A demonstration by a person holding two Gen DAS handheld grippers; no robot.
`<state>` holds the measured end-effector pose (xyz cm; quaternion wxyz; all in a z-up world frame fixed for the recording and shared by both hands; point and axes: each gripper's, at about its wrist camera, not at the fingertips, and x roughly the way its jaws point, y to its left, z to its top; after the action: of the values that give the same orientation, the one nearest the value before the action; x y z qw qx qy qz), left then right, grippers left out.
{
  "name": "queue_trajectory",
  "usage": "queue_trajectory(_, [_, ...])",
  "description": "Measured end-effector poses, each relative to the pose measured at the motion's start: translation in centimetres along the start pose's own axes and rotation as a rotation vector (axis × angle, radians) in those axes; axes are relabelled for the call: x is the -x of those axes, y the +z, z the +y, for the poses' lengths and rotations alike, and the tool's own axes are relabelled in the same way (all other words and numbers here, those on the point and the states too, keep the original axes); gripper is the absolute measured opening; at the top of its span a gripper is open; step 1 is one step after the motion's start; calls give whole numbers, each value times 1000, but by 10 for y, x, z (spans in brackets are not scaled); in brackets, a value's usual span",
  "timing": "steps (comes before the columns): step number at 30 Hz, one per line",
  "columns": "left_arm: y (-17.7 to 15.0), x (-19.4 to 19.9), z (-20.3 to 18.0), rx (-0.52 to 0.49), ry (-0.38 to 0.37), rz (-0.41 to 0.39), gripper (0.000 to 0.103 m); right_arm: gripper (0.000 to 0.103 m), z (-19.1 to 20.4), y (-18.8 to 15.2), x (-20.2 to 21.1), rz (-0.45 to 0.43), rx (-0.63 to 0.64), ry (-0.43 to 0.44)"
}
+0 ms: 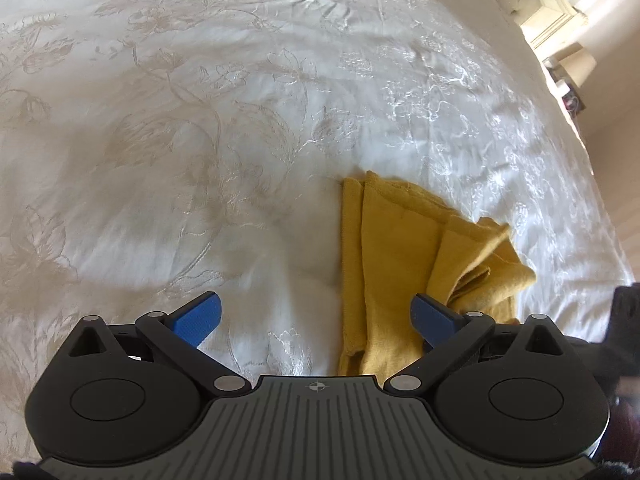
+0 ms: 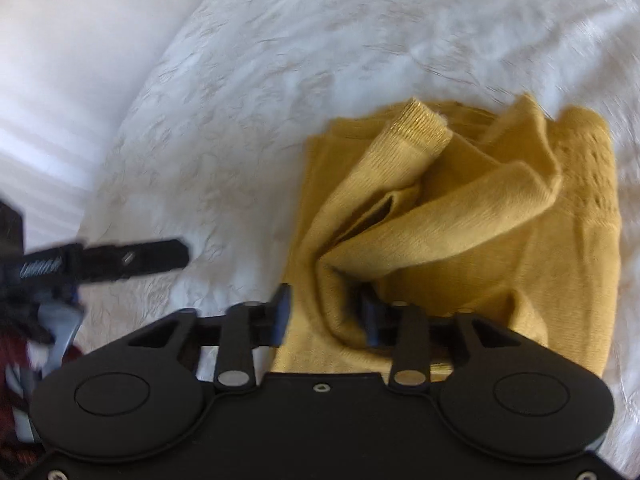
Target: Fold small clothes
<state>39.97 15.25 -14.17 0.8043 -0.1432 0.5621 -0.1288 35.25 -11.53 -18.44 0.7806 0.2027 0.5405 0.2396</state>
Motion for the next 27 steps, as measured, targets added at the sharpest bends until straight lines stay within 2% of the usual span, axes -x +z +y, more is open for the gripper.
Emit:
queue_trajectory(3, [6,-4,1,14,-24,5,103,62,20,-7,18,-34,90,88])
queue_trajectory(5, [9,-8,-2,11,-44,11,103,61,26,-13,33,-74,115,81])
queue_trajectory(7, [13,-11,-10,-9,-62,17,103,62,24,-19,49,-116,106,52])
queue_trajectory(11, [16,-18,-27,-51,-109,35,103,67,11,-35,77,-190,102,-69])
queue_trajectory(13, [15,-23,-35,-60,-132,48,103,81,0,-40,81,-192,97,-123])
queue_trajectory(17, [12,-30,-50,-86,-143,72,103,81,-25,-44,71,-158,46,-154])
queue_trajectory(21, [5,-30,-59,-143,-125,81,103,81,-45,-40,64,-188,-83,-80])
queue_trajectory(24, [-1,-31,-56,-157,-97,100,103,81,-54,-19,47,-157,-111,-81])
queue_trajectory(27, [-6,-34,-48,-148,-59,118,103,81,-53,14,30,-131,-66,-68])
